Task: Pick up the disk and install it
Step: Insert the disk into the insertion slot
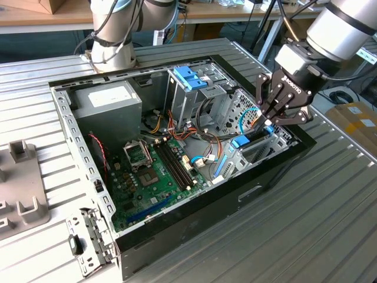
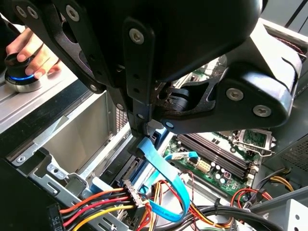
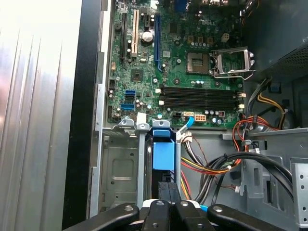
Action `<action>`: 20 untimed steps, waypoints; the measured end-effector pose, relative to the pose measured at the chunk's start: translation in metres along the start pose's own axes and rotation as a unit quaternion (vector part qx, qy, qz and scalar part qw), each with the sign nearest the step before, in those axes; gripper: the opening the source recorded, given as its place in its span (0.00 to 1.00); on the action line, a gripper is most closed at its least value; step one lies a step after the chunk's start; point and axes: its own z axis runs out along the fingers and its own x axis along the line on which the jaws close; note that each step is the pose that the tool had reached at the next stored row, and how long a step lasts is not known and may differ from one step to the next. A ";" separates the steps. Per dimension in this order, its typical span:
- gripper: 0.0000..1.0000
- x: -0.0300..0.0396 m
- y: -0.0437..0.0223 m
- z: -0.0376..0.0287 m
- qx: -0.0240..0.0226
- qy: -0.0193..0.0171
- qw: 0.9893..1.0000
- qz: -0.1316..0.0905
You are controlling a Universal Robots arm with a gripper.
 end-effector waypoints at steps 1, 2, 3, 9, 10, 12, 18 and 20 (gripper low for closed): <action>0.10 0.0000 0.0001 -0.0006 0.000 0.000 1.000 0.000; 0.10 -0.0001 0.0001 -0.0009 0.000 0.000 1.000 0.000; 0.10 -0.0001 0.0002 -0.0012 0.000 0.000 1.000 0.000; 0.10 -0.0003 0.0005 -0.0035 0.000 0.000 1.000 0.000; 0.10 -0.0003 0.0006 -0.0039 0.000 0.000 1.000 0.000; 0.10 -0.0004 0.0008 -0.0048 0.000 0.000 1.000 0.000; 0.10 -0.0005 0.0012 -0.0074 0.000 0.000 1.000 0.000; 0.10 -0.0006 0.0013 -0.0083 0.000 0.000 1.000 0.000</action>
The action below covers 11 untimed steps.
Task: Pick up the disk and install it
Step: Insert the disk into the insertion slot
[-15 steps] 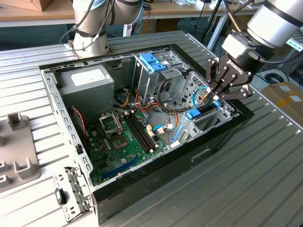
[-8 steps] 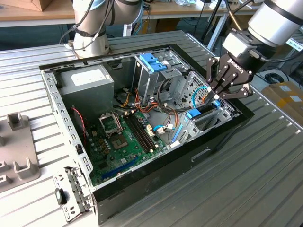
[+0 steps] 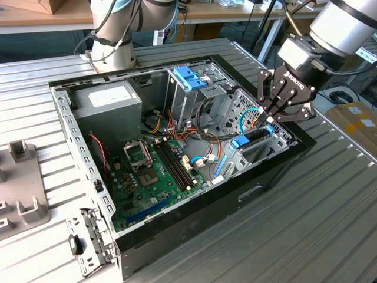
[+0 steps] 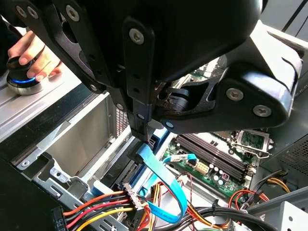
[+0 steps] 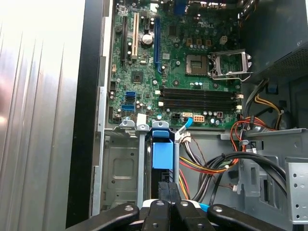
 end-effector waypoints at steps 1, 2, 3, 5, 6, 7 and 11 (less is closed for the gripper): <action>0.10 -0.0001 0.0002 -0.0011 0.000 0.000 1.000 0.000; 0.10 -0.0002 0.0003 -0.0020 0.000 0.000 1.000 0.000; 0.10 -0.0002 0.0004 -0.0026 0.000 0.000 1.000 0.000; 0.10 -0.0003 0.0006 -0.0038 0.000 0.000 1.000 0.000; 0.10 -0.0003 0.0007 -0.0043 0.000 0.000 1.000 0.000; 0.10 -0.0003 0.0007 -0.0047 0.000 0.000 1.000 0.000; 0.10 -0.0005 0.0011 -0.0067 0.000 0.000 1.000 0.000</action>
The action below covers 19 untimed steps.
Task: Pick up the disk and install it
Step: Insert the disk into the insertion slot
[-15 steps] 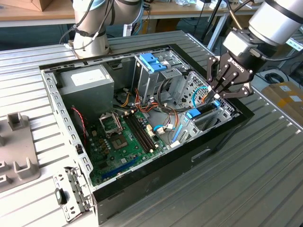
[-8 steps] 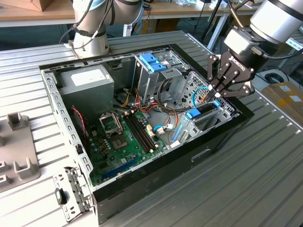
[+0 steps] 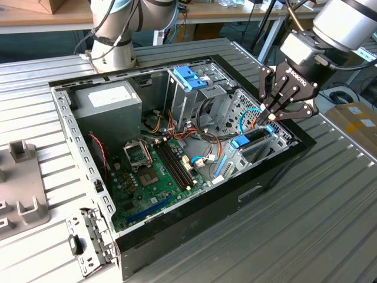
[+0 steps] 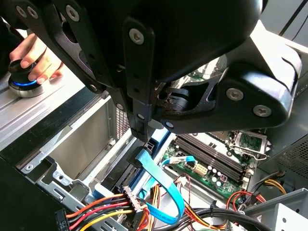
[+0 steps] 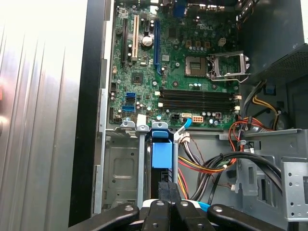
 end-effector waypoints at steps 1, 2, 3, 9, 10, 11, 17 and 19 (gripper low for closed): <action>0.10 0.0000 0.0000 -0.0002 0.000 0.000 1.000 0.000; 0.10 -0.0001 0.0001 -0.0005 0.000 0.000 1.000 0.000; 0.10 -0.0001 0.0001 -0.0008 0.000 0.000 1.000 0.000; 0.10 -0.0002 0.0004 -0.0029 0.000 0.000 1.000 0.000; 0.10 -0.0002 0.0005 -0.0031 0.000 0.000 1.000 0.000; 0.10 -0.0002 0.0005 -0.0034 0.000 0.000 1.000 0.000; 0.10 -0.0005 0.0011 -0.0069 0.000 0.000 1.000 0.000; 0.10 -0.0006 0.0012 -0.0077 0.000 0.000 1.000 0.000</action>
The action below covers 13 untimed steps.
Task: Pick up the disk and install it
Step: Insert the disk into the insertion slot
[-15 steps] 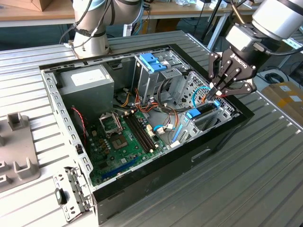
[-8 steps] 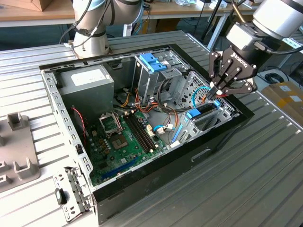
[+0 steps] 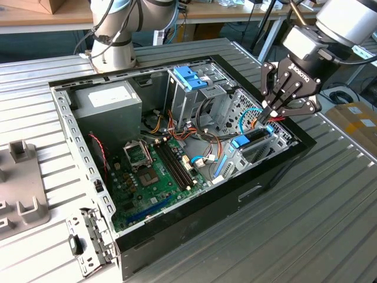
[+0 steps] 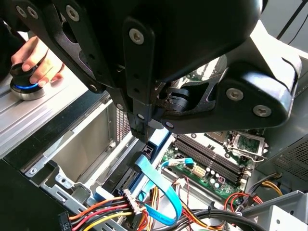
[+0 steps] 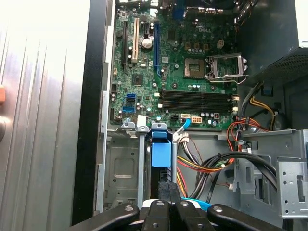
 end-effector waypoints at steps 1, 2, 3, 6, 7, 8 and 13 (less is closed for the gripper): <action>0.10 -0.0001 0.0001 -0.0008 0.000 0.000 1.000 0.000; 0.10 -0.0001 0.0002 -0.0013 0.000 0.000 1.000 0.000; 0.10 -0.0001 0.0003 -0.0017 0.000 0.000 1.000 0.000; 0.10 -0.0002 0.0005 -0.0029 0.000 0.000 1.000 0.000; 0.10 -0.0003 0.0005 -0.0031 0.000 0.000 1.000 0.000; 0.10 -0.0002 0.0005 -0.0033 0.000 0.000 1.000 0.000; 0.10 -0.0004 0.0008 -0.0051 0.000 0.000 1.000 0.000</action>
